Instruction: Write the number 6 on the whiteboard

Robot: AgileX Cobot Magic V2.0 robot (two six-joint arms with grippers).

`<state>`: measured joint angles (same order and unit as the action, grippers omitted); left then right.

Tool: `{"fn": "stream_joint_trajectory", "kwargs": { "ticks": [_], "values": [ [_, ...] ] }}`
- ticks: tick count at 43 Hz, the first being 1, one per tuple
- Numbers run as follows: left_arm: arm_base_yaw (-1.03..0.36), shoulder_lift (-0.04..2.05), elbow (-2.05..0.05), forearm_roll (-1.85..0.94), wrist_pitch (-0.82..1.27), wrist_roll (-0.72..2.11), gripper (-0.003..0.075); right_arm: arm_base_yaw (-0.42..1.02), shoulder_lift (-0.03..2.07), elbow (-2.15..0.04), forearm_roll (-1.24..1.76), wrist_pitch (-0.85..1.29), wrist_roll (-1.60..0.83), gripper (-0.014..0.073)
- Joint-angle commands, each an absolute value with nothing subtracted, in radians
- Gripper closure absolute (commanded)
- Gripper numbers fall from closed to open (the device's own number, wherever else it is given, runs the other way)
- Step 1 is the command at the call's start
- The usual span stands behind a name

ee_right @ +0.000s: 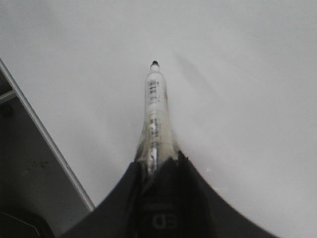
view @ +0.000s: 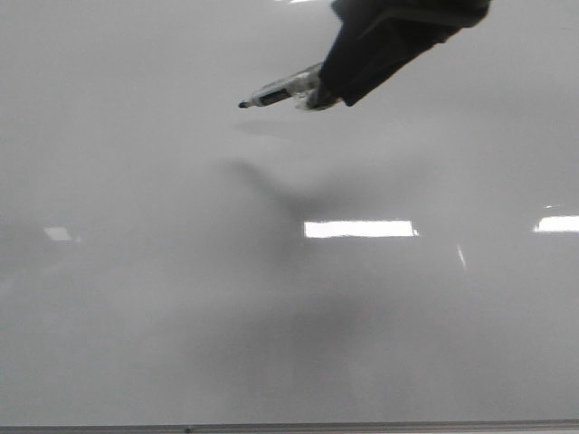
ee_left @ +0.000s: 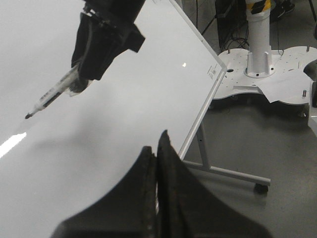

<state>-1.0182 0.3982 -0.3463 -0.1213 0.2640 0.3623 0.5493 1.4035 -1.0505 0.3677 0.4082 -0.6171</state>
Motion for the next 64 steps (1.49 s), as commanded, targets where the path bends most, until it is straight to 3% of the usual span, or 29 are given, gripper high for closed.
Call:
{"fn": "stream_joint_trajectory", "kwargs": {
  "ticks": [1, 14, 30, 43, 53, 64],
  "values": [
    [-1.022, 0.401, -0.374, -0.134, 0.174, 0.35, 0.0741, 0.548, 1.417, -1.114, 0.382, 0.273, -0.624, 0.0662],
    [-1.022, 0.401, -0.374, -0.134, 0.174, 0.35, 0.0741, 0.548, 1.533, -1.169, 0.385, 0.194, -0.624, 0.0662],
    [-1.022, 0.401, -0.374, -0.134, 0.174, 0.35, 0.0741, 0.616, 1.671, -1.17, 0.382, 0.401, -0.626, 0.0659],
    [-1.022, 0.401, -0.374, -0.134, 0.174, 0.35, 0.0741, 0.548, 1.571, -1.151, 0.381, 0.369, -0.631, 0.0652],
    [-1.022, 0.401, -0.374, -0.134, 0.174, 0.35, 0.0741, 0.634, 1.652, -1.242, 0.354, 0.451, -0.632, 0.0652],
    [-1.022, 0.401, -0.374, -0.134, 0.128, 0.35, 0.0741, 0.65, 1.38, -1.118, 0.35, 0.481, -0.685, 0.0652]
  ]
}}
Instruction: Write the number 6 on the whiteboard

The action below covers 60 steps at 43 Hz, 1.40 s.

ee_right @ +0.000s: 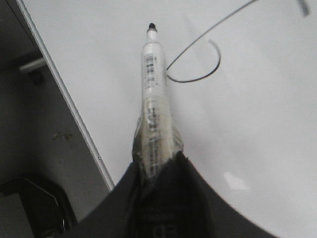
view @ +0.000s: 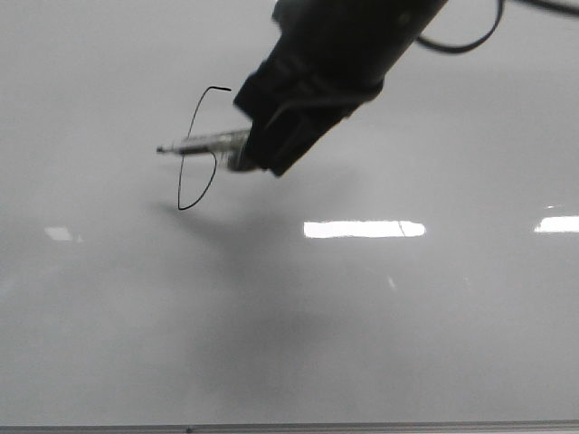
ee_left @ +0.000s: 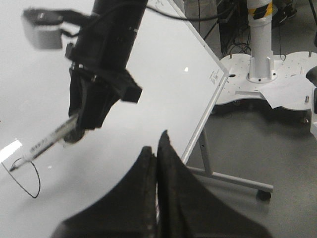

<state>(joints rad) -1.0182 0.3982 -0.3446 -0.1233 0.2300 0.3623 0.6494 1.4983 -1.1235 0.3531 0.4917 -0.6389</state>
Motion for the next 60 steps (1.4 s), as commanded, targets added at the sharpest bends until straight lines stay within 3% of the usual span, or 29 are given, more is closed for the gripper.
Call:
{"fn": "stream_joint_trajectory", "kwargs": {
  "ticks": [1, 9, 13, 17, 23, 27, 37, 57, 60],
  "values": [
    [-1.022, 0.406, -0.378, -0.129, 0.132, 0.35, 0.0741, 0.653, 1.361, -1.109, 0.35, 0.503, -0.704, 0.0652],
    [-1.022, 0.551, -0.483, 0.019, 0.323, 0.35, 0.0736, 0.683, 1.303, -1.091, 0.343, 0.655, -0.824, 0.0652],
    [-1.022, 0.659, -0.57, 0.089, 0.416, 0.35, 0.0689, 0.716, 1.288, -1.091, 0.308, 0.682, -0.83, 0.0652],
    [-1.022, 0.756, -0.656, 0.151, 0.493, 0.352, 0.0563, 0.752, 1.271, -1.091, 0.275, 0.705, -0.83, 0.0652],
    [-1.022, 0.861, -0.752, 0.194, 0.512, 0.357, 0.0304, 0.805, 1.246, -1.091, 0.271, 0.709, -0.83, 0.0652],
    [-1.022, 0.913, -0.784, 0.218, 0.515, 0.366, 0.026, 0.835, 1.232, -1.091, 0.271, 0.706, -0.83, 0.0652],
    [-1.022, 0.977, -0.787, 0.218, 0.472, 0.385, 0.0279, 0.885, 1.209, -1.091, 0.272, 0.698, -0.83, 0.0652],
    [-1.022, 0.98, -0.787, 0.203, 0.44, 0.385, 0.0637, 0.914, 1.209, -1.091, 0.28, 0.664, -0.83, 0.0651],
    [-1.022, 0.98, -0.787, 0.194, 0.439, 0.385, 0.07, 0.914, 1.21, -1.091, 0.28, 0.661, -0.829, 0.0619]
  ]
}}
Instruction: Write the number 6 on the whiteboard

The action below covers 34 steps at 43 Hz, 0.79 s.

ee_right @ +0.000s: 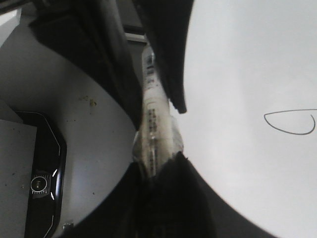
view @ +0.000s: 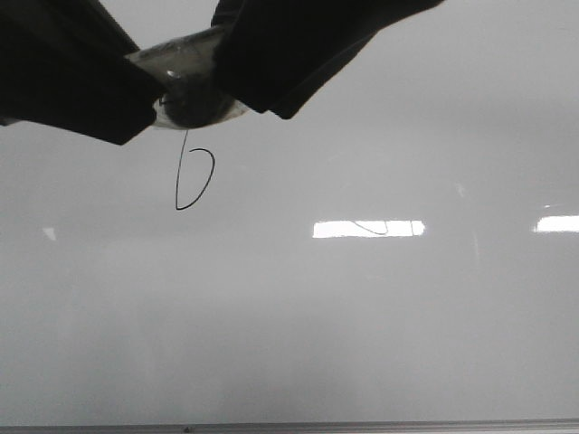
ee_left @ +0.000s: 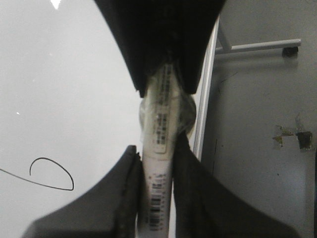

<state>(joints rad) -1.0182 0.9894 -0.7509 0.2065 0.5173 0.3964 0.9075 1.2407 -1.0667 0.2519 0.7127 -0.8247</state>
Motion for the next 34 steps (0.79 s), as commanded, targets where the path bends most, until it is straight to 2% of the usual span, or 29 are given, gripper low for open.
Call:
{"fn": "stream_joint_trajectory", "kwargs": {
  "ticks": [1, 3, 9, 11, 16, 22, 27, 34],
  "values": [
    [-1.022, 0.98, -0.787, 0.193, 0.439, 0.385, 0.0714, 0.914, 1.21, -1.091, 0.28, 0.661, -0.829, 0.0584],
    [-1.022, 0.98, -0.787, 0.193, 0.439, 0.385, 0.0734, 0.914, 1.211, -1.091, 0.28, 0.655, -0.829, 0.0508],
    [-1.022, 0.98, -0.787, 0.193, 0.449, 0.385, 0.0741, 0.9, 1.21, -1.091, 0.279, 0.653, -0.786, 0.0158],
    [-1.022, 0.98, -0.787, 0.197, 0.458, 0.385, 0.0741, 0.883, 1.208, -1.091, 0.276, 0.656, -0.737, 0.0113],
    [-1.017, 0.978, -0.785, 0.24, 0.495, 0.329, 0.0741, 0.816, 1.189, -1.085, 0.257, 0.708, -0.674, 0.0177],
    [-0.919, 0.955, -0.778, 0.265, 0.528, 0.231, 0.0741, 0.717, 1.099, -1.003, 0.257, 0.71, -0.643, 0.0243],
    [-0.75, 0.914, -0.753, 0.274, 0.528, 0.107, 0.0741, 0.622, 0.976, -0.873, 0.257, 0.656, -0.539, 0.0246],
    [-0.409, 0.853, -0.71, 0.288, 0.534, -0.037, 0.0741, 0.463, 0.767, -0.693, 0.257, 0.567, -0.317, 0.0272]
  ]
}}
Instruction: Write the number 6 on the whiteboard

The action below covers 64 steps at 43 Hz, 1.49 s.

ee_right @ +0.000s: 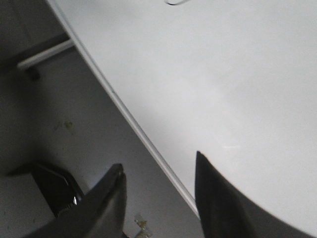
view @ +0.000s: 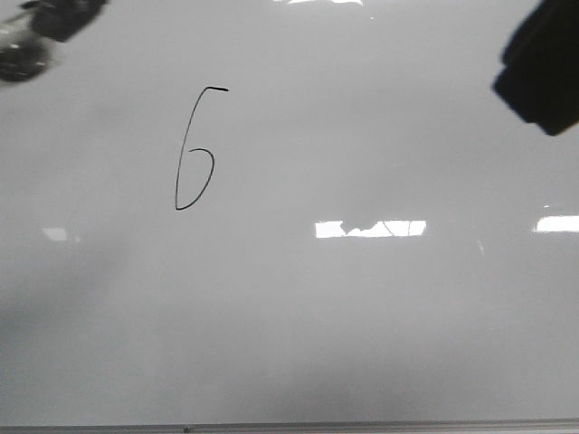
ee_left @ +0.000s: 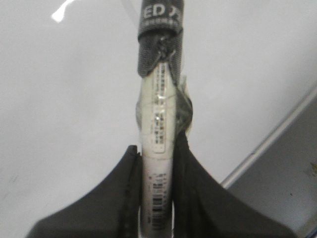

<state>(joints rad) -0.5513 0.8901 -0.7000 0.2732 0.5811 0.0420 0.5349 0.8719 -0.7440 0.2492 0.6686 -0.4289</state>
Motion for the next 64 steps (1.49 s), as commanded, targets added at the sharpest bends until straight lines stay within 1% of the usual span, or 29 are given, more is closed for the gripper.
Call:
{"fn": "stream_joint_trajectory", "kwargs": {
  "ticks": [1, 2, 6, 10, 14, 16, 23, 29, 33, 42, 52, 54, 58, 64],
  "values": [
    [-0.367, 0.847, -0.703, 0.288, 0.534, -0.05, 0.0741, 0.437, 0.741, -0.672, 0.256, 0.551, -0.287, 0.0291],
    [-0.313, 0.839, -0.701, 0.286, 0.534, -0.061, 0.0741, 0.417, 0.716, -0.652, 0.256, 0.538, -0.267, 0.0301],
    [-0.152, 0.829, -0.675, 0.272, 0.529, -0.075, 0.0741, 0.342, 0.603, -0.568, 0.256, 0.484, -0.227, 0.0396],
    [-0.009, 0.838, -0.644, 0.248, 0.504, -0.075, 0.0741, 0.286, 0.516, -0.508, 0.256, 0.443, -0.226, 0.0513],
    [0.087, 0.87, -0.605, 0.215, 0.428, -0.075, 0.0741, 0.264, 0.464, -0.475, 0.256, 0.426, -0.226, 0.0627],
    [0.124, 0.893, -0.586, 0.201, 0.366, -0.075, 0.0741, 0.264, 0.449, -0.467, 0.256, 0.42, -0.226, 0.0667],
    [0.146, 1.02, -0.553, 0.145, 0.112, -0.075, 0.074, 0.264, 0.444, -0.458, 0.256, 0.416, -0.226, 0.0662],
    [0.117, 1.167, -0.552, 0.126, -0.154, -0.075, 0.074, 0.264, 0.444, -0.449, 0.256, 0.414, -0.226, 0.0662],
    [0.113, 1.255, -0.552, 0.126, -0.268, -0.075, 0.074, 0.264, 0.444, -0.449, 0.256, 0.414, -0.226, 0.0662],
    [0.113, 1.4, -0.552, 0.126, -0.344, -0.075, 0.074, 0.264, 0.444, -0.449, 0.256, 0.414, -0.226, 0.0662],
    [0.113, 1.462, -0.552, 0.128, -0.394, -0.075, 0.0734, 0.264, 0.444, -0.443, 0.256, 0.409, -0.227, 0.0662],
    [0.113, 1.462, -0.552, 0.128, -0.394, -0.075, 0.0718, 0.264, 0.444, -0.443, 0.256, 0.409, -0.227, 0.0662],
    [0.113, 1.462, -0.552, 0.128, -0.394, -0.075, 0.0646, 0.264, 0.444, -0.443, 0.256, 0.409, -0.227, 0.0662],
    [0.113, 1.458, -0.552, 0.128, -0.386, -0.075, 0.0459, 0.264, 0.444, -0.443, 0.255, 0.409, -0.227, 0.0662]
  ]
}}
